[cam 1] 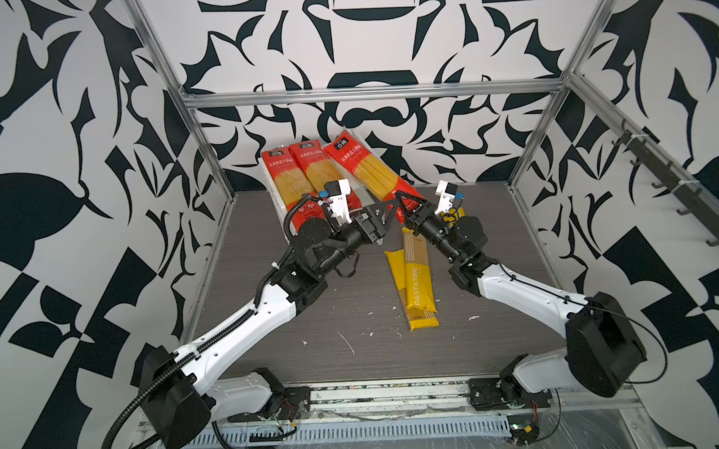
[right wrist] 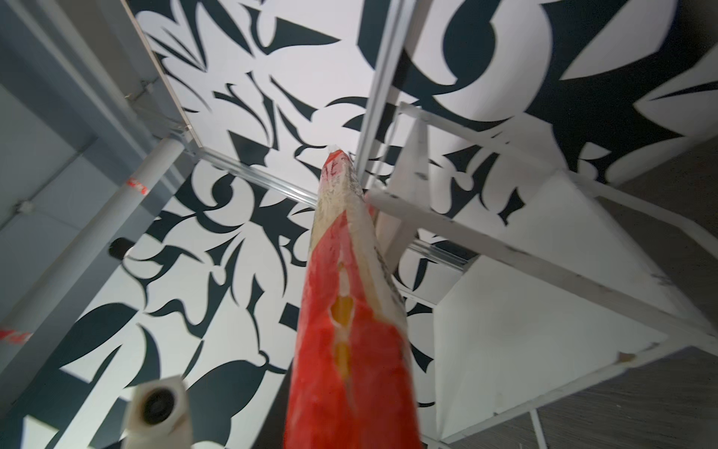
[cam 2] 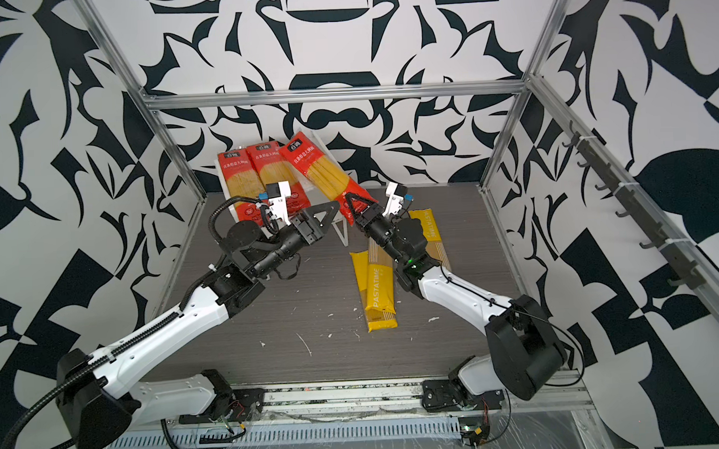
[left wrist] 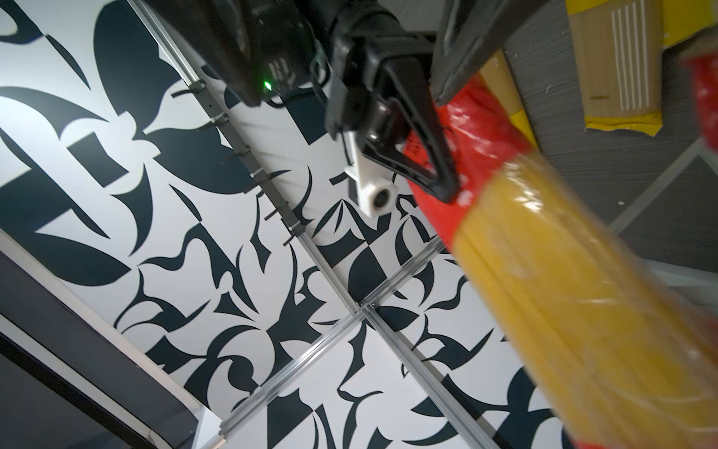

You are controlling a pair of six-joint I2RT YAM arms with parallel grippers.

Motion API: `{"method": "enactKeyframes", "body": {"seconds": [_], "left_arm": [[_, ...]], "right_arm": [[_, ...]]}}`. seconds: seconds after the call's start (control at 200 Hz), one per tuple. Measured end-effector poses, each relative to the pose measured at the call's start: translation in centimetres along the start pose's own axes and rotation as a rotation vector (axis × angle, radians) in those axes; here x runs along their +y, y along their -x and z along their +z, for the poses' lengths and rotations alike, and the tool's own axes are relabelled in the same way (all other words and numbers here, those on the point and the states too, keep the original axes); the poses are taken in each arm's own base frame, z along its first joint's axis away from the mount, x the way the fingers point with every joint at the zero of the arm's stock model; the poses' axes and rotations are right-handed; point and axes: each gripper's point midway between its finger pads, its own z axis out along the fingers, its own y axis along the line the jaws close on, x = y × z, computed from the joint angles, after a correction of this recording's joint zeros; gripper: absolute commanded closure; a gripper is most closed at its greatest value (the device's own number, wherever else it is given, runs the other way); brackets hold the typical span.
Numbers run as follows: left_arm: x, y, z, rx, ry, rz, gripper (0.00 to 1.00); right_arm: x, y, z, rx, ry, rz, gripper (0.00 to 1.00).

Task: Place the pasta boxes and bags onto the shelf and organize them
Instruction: 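Open both grippers and draw them back from the shelf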

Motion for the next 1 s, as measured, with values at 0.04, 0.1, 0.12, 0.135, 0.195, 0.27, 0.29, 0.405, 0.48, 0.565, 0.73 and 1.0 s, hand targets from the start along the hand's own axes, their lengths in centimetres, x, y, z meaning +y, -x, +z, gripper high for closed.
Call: {"method": "enactKeyframes", "body": {"seconds": [0.04, 0.1, 0.12, 0.135, 0.195, 0.27, 0.29, 0.405, 0.48, 0.565, 0.73, 1.0], "left_arm": [[-0.4, -0.6, -0.3, 0.012, -0.009, 0.016, 0.28], [-0.8, -1.7, -0.8, 0.036, -0.014, 0.044, 0.28], [-0.9, -2.3, -0.9, 0.049, -0.012, 0.056, 0.28], [-1.0, -2.7, -1.1, 0.057, -0.010, 0.063, 0.28], [-0.9, -4.6, -1.6, 0.099, 0.002, 0.097, 0.28], [0.1, -7.1, -2.4, 0.149, 0.038, 0.142, 0.28], [0.5, -7.7, -2.6, 0.160, 0.048, 0.151, 0.28], [3.7, -10.6, -4.3, 0.205, 0.131, 0.213, 0.28], [6.5, -12.2, -5.7, 0.222, 0.198, 0.251, 0.28], [9.6, -13.6, -7.0, 0.239, 0.279, 0.289, 0.28], [13.5, -15.0, -8.6, 0.264, 0.392, 0.341, 0.29], [14.0, -14.8, -8.2, 0.249, 0.408, 0.365, 0.29]], "right_arm": [[-0.2, -0.1, 0.3, -0.005, -0.014, 0.007, 1.00], [0.2, -0.2, 0.8, -0.014, -0.024, 0.012, 1.00], [0.3, -0.2, 0.9, -0.018, -0.031, 0.013, 1.00], [0.4, -0.2, 1.1, -0.021, -0.035, 0.014, 1.00], [0.5, -0.5, 1.6, -0.026, -0.050, 0.018, 1.00], [0.5, -0.8, 2.2, -0.034, -0.074, 0.022, 1.00], [0.5, -1.0, 2.4, -0.037, -0.080, 0.022, 1.00], [0.7, -1.1, 3.4, -0.067, -0.110, 0.024, 1.00], [0.8, -1.5, 4.0, -0.082, -0.127, 0.023, 1.00], [0.8, -2.0, 4.9, -0.096, -0.144, 0.022, 1.00], [1.0, -2.8, 6.4, -0.135, -0.178, 0.015, 1.00], [1.7, -3.6, 8.8, -0.166, -0.201, 0.014, 0.55]]}}
